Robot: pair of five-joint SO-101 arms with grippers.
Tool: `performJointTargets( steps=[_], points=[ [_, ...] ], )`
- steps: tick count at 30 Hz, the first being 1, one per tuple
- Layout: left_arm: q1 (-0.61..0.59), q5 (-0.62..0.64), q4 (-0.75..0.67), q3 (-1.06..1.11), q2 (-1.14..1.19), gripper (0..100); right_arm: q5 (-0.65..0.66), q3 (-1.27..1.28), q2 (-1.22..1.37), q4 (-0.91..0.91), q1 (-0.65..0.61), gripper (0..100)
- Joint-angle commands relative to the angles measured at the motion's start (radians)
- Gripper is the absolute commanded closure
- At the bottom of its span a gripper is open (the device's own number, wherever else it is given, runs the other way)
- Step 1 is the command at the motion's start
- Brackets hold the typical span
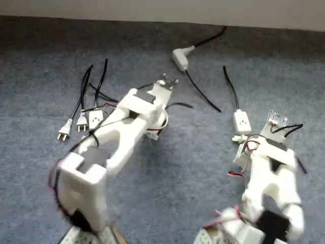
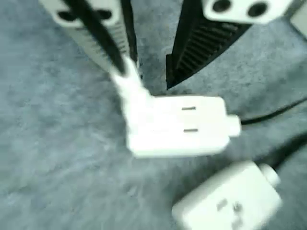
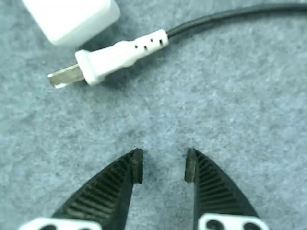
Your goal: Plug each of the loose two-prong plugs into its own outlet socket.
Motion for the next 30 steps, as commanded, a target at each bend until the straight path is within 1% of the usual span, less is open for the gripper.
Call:
performJointTargets(
  steps=[1, 4, 7, 13, 16, 17, 19, 21, 23, 25, 29, 30],
  points=[
    [-0.039, -0.012, 0.021, -0.039, 0.004, 87, -0.006, 0.007, 0.005, -0.019, 0.002, 83.3],
    [-0.047, -0.012, 0.023, -0.084, 0.004, 87, -0.006, 0.007, 0.005, -0.019, 0.001, 83.3],
    [-0.054, -0.012, 0.058, -0.140, 0.004, 87, -0.006, 0.007, 0.005, -0.019, 0.001, 83.3],
    [-0.084, -0.011, 0.244, -0.346, 0.002, 86, -0.005, 0.007, 0.004, -0.019, -0.019, 83.0],
    [-0.122, -0.011, 0.339, -0.484, 0.002, 81, 0.008, 0.008, 0.001, -0.019, -0.062, 82.8],
    [-0.137, -0.011, 0.374, -0.532, 0.002, 79, 0.038, 0.008, -0.001, -0.019, -0.071, 82.8],
    [-0.173, -0.011, 0.448, -0.619, 0.002, 77, 0.087, 0.005, 0.004, -0.015, -0.090, 82.1],
    [-0.223, -0.011, 0.502, -0.696, 0.002, 76, 0.132, 0.002, 0.004, -0.015, -0.116, 77.7],
    [-0.286, -0.011, 0.532, -0.756, 0.002, 74, 0.187, -0.010, 0.002, -0.016, -0.160, 73.4],
    [-0.352, -0.011, 0.551, -0.792, 0.002, 71, 0.235, -0.044, 0.005, -0.008, -0.216, 72.4],
    [-0.476, -0.014, 0.591, -0.800, 0.005, 69, 0.241, -0.139, 0.005, 0.050, -0.303, 72.4],
    [-0.510, -0.015, 0.603, -0.799, 0.008, 68, 0.226, -0.173, 0.005, 0.079, -0.325, 72.4]
  ],
)
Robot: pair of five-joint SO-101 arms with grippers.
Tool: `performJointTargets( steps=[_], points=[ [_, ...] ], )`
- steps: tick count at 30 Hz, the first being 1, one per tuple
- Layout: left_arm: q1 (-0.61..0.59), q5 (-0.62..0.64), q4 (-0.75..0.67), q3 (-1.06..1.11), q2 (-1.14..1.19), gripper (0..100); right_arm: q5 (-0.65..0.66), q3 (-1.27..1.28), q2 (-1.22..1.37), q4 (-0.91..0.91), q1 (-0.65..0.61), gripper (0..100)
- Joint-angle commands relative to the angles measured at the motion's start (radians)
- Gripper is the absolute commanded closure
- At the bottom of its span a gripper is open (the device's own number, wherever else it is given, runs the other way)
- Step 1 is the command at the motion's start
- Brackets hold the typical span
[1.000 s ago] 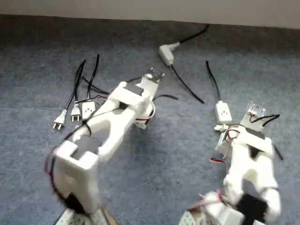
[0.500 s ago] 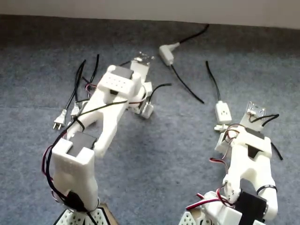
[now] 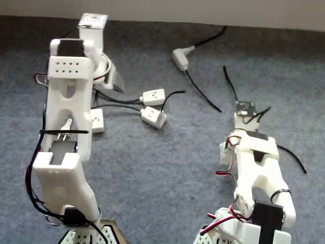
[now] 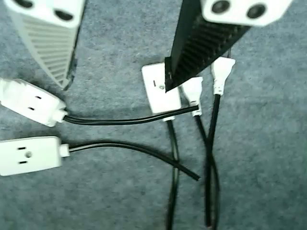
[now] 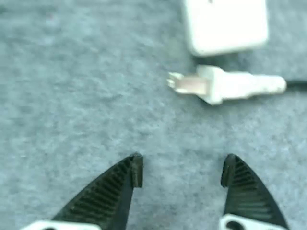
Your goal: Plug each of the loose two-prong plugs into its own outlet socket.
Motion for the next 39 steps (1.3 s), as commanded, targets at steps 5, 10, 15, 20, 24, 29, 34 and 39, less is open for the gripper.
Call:
performJointTargets(
  steps=[5, 10, 15, 20, 24, 29, 34, 39],
  points=[
    [-0.229, -0.011, 0.058, 0.012, -0.005, 68, -0.146, -0.294, -0.010, 0.205, -0.206, 72.2],
    [-0.306, -0.068, 0.055, 0.147, -0.002, 68, -0.143, -0.437, -0.010, 0.308, -0.384, 72.2],
    [-0.367, -0.118, 0.054, 0.226, -0.002, 69, 0.008, -0.464, -0.008, 0.317, -0.515, 72.2],
    [-0.403, -0.118, 0.008, 0.288, 0.001, 69, 0.158, -0.473, 0.027, 0.351, -0.555, 72.3],
    [-0.410, -0.118, -0.041, 0.348, 0.001, 69, 0.307, -0.519, 0.111, 0.430, -0.555, 72.4],
    [-0.403, -0.118, -0.097, 0.414, 0.001, 69, 0.470, -0.533, 0.160, 0.375, -0.561, 72.4],
    [-0.383, -0.115, -0.109, 0.455, 0.001, 69, 0.470, -0.533, 0.205, 0.202, -0.585, 72.4],
    [-0.361, -0.114, -0.109, 0.507, 0.001, 69, 0.466, -0.533, 0.255, 0.133, -0.685, 72.4]
  ],
)
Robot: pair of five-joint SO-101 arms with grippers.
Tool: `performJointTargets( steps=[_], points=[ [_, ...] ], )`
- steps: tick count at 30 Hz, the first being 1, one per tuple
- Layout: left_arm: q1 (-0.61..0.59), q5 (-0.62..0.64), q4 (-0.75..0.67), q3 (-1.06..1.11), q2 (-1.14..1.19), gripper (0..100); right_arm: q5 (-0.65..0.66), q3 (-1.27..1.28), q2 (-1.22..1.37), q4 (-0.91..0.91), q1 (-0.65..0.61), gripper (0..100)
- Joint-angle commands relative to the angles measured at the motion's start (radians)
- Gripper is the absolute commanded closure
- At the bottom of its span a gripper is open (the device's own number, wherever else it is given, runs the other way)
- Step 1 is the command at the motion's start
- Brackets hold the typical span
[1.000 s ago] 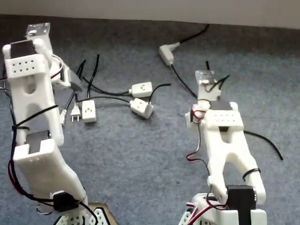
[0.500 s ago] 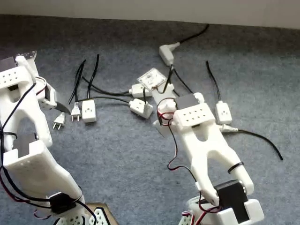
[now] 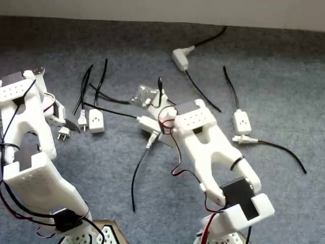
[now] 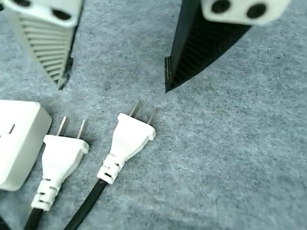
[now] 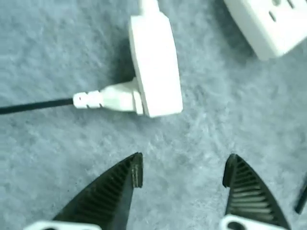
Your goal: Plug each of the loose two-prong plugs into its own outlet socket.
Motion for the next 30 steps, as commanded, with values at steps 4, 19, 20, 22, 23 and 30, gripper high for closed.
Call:
performJointTargets(
  steps=[4, 19, 20, 22, 23, 30],
  points=[
    [0.042, -0.003, -0.037, 0.067, -0.008, 69, -0.060, -0.085, 0.002, -0.036, -0.114, 72.4],
    [0.036, 0.063, -0.133, 0.170, -0.019, 69, -0.114, -0.527, 0.371, 0.074, -0.147, 72.4],
    [0.036, 0.063, -0.133, 0.170, -0.019, 69, -0.115, -0.553, 0.390, 0.087, -0.140, 72.4],
    [0.036, 0.063, -0.133, 0.170, -0.019, 69, -0.117, -0.598, 0.418, 0.110, -0.127, 72.9],
    [0.036, 0.063, -0.133, 0.170, -0.019, 69, -0.115, -0.611, 0.432, 0.116, -0.124, 74.3],
    [0.036, 0.063, -0.138, 0.170, -0.019, 69, -0.114, -0.679, 0.518, 0.111, -0.105, 87.6]
  ],
)
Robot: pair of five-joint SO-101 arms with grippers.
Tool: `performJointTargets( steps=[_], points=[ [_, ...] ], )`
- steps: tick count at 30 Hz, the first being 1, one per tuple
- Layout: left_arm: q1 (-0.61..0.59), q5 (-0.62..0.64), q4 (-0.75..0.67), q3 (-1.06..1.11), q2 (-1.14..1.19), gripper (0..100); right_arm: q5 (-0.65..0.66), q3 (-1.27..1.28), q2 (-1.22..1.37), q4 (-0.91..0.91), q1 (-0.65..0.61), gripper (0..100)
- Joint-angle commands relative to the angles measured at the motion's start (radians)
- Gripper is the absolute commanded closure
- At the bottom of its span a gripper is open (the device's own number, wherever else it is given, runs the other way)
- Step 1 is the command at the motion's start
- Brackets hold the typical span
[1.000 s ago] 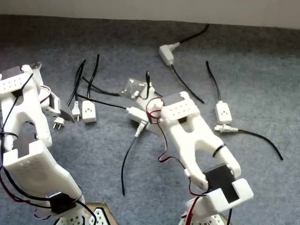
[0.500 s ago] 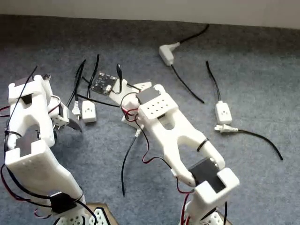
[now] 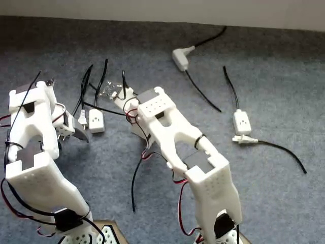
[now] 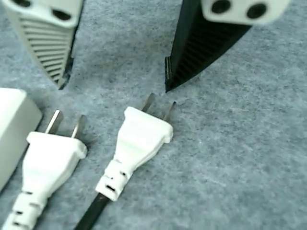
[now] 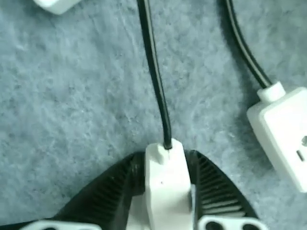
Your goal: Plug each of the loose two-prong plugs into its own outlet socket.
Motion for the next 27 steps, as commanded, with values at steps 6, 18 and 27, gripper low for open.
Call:
performJointTargets(
  steps=[6, 18, 27],
  points=[
    [0.012, 0.006, -0.003, -0.012, -0.019, 69, -0.014, -0.196, 0.047, 0.033, 0.111, 94.0],
    [0.013, 0.009, -0.003, -0.001, -0.010, 69, -0.018, -0.771, 0.056, 0.180, 0.173, 96.2],
    [0.013, 0.006, -0.003, 0.001, -0.010, 69, -0.233, -0.786, 0.114, -0.168, 0.311, 88.8]
  ],
)
